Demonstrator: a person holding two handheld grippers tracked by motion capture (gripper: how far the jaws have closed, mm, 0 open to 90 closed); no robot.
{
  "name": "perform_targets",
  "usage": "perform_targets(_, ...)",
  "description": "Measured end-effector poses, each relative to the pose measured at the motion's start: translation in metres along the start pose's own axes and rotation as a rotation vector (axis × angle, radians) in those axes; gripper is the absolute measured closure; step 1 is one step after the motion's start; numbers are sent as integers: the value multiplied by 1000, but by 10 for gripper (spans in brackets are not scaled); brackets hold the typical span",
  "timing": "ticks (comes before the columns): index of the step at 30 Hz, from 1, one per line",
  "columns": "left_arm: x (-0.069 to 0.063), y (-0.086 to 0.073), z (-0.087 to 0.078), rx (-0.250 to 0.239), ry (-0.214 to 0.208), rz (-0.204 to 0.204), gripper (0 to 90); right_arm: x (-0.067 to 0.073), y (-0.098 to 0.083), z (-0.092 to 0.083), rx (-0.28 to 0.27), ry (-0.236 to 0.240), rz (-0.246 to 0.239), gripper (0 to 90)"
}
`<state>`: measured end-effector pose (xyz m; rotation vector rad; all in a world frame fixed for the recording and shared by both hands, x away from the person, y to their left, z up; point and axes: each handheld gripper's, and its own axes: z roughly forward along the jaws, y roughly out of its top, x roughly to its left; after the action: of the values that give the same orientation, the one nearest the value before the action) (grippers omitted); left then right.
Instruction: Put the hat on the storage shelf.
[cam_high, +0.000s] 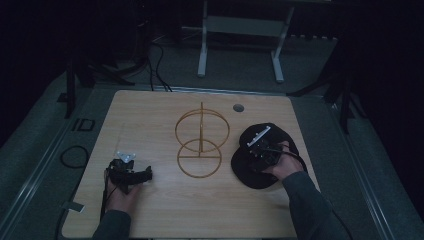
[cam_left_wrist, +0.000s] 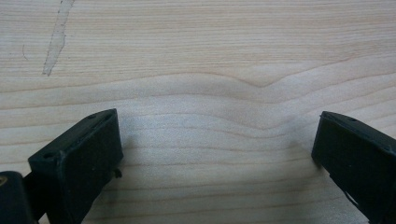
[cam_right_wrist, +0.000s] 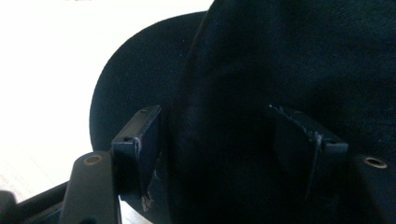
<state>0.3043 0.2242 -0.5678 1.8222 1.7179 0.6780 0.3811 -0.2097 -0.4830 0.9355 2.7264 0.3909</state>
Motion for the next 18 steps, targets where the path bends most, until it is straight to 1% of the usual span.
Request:
perform_targets(3,0,0,0,0,-1,1,12,0,-1,5,6,13,16,344)
perform_targets(5,0,0,0,1,-2,3,12,-2,0,6,0,31,37,374)
perform_targets(7,0,0,0,-1,-5,4,12,-4,0,7,-11,60,53,425)
perform_targets(8,-1,0,0,-1,-5,4,12,-6,0,7,-15,88,77,459)
perform_targets(9,-1,0,0,-1,-5,4,12,-8,0,8,-14,105,96,485)
perform_targets(13,-1,0,0,-1,-6,4,12,-14,-1,11,-23,181,150,589)
perform_targets(15,-1,0,0,-2,-6,4,12,-17,-2,12,-24,221,176,669)
perform_targets(16,-1,0,0,-2,-7,4,12,-19,-3,12,-27,247,183,706)
perform_targets(18,-1,0,0,-2,-8,4,12,-19,-2,12,-23,251,176,732)
